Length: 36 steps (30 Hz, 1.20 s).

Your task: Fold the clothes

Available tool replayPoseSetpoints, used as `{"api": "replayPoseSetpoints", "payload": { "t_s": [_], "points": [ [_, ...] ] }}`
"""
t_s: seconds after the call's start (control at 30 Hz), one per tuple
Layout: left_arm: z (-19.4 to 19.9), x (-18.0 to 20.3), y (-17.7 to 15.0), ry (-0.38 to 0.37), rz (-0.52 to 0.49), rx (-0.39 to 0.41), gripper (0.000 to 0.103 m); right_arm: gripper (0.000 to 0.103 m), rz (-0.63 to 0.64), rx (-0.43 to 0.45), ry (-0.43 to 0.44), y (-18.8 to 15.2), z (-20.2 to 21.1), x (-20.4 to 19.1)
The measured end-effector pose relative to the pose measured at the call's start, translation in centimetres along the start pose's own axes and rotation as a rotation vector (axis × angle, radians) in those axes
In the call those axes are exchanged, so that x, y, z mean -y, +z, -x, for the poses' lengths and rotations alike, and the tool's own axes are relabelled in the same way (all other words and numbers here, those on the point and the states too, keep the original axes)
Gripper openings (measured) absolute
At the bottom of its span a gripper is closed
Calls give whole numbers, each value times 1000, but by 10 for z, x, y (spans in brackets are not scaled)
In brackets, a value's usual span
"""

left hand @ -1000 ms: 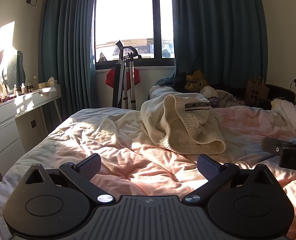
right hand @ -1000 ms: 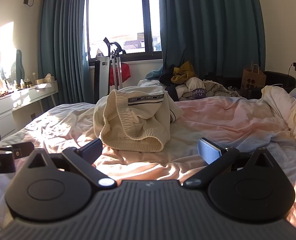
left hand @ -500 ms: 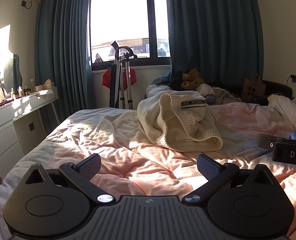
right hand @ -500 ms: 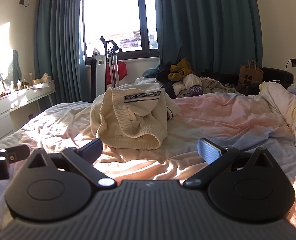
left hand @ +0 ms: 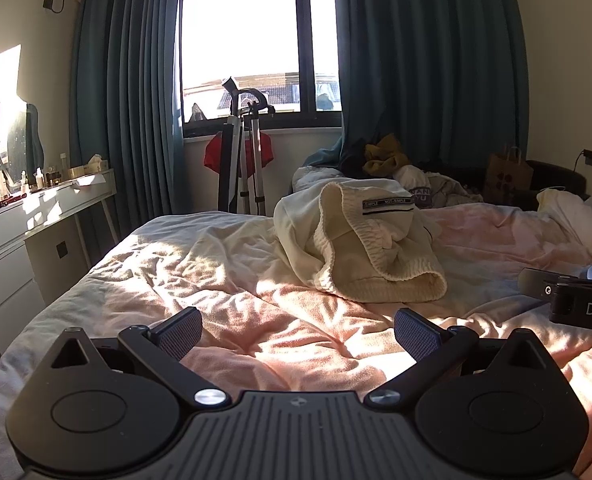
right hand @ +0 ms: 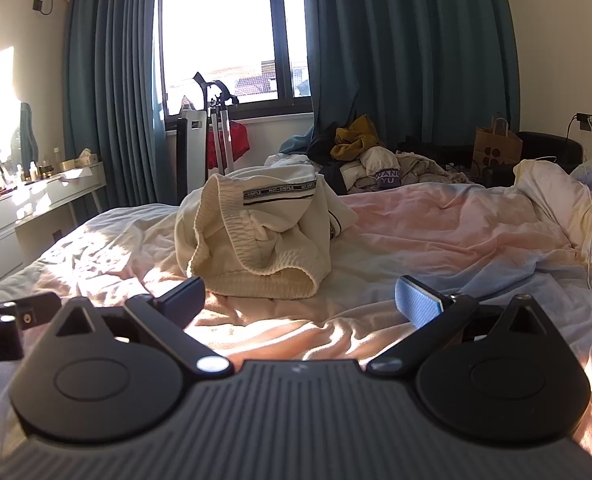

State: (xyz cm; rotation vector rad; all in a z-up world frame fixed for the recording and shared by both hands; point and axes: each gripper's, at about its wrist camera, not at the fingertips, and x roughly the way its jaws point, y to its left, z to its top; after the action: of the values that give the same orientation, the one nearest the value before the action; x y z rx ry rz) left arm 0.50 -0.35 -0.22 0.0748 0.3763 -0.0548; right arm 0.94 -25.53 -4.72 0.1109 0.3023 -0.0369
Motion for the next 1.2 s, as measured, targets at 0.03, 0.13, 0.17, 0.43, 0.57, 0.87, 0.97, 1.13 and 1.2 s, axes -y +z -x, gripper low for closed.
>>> {"api": "replayPoseSetpoints", "payload": {
  "t_s": [0.03, 0.13, 0.17, 0.43, 0.57, 0.87, 0.97, 1.13, 1.2],
  "points": [
    [-5, -1, 6, -19, 18, 1, 103, 103, -15, -7, 0, 1, -5, 1],
    [-23, -4, 25, -79, 80, 4, 102, 103, -48, -14, -17, 13, -22, 3],
    [-29, -5, 31, -99, 101, 5, 100, 103, -57, -11, -25, 19, -29, 3],
    [-114, 3, 78, -174, 161, 6, 99, 103, -131, -3, -61, 34, -79, 18],
    [-179, 13, 98, -174, 146, 1, 92, 103, -167, -30, -55, 23, -90, 24],
    [-318, 32, 127, -137, 82, -14, 92, 103, -227, -23, 4, 19, -111, 42],
    [-357, 38, 126, -118, 23, -39, 88, 103, -246, -50, 31, 9, -127, 50],
    [-377, 43, 127, -175, 6, -91, 53, 103, -361, -103, 68, -8, -151, 69],
    [-368, 43, 129, -190, 31, -88, 39, 103, -423, -127, 96, -11, -157, 74]
  ]
}}
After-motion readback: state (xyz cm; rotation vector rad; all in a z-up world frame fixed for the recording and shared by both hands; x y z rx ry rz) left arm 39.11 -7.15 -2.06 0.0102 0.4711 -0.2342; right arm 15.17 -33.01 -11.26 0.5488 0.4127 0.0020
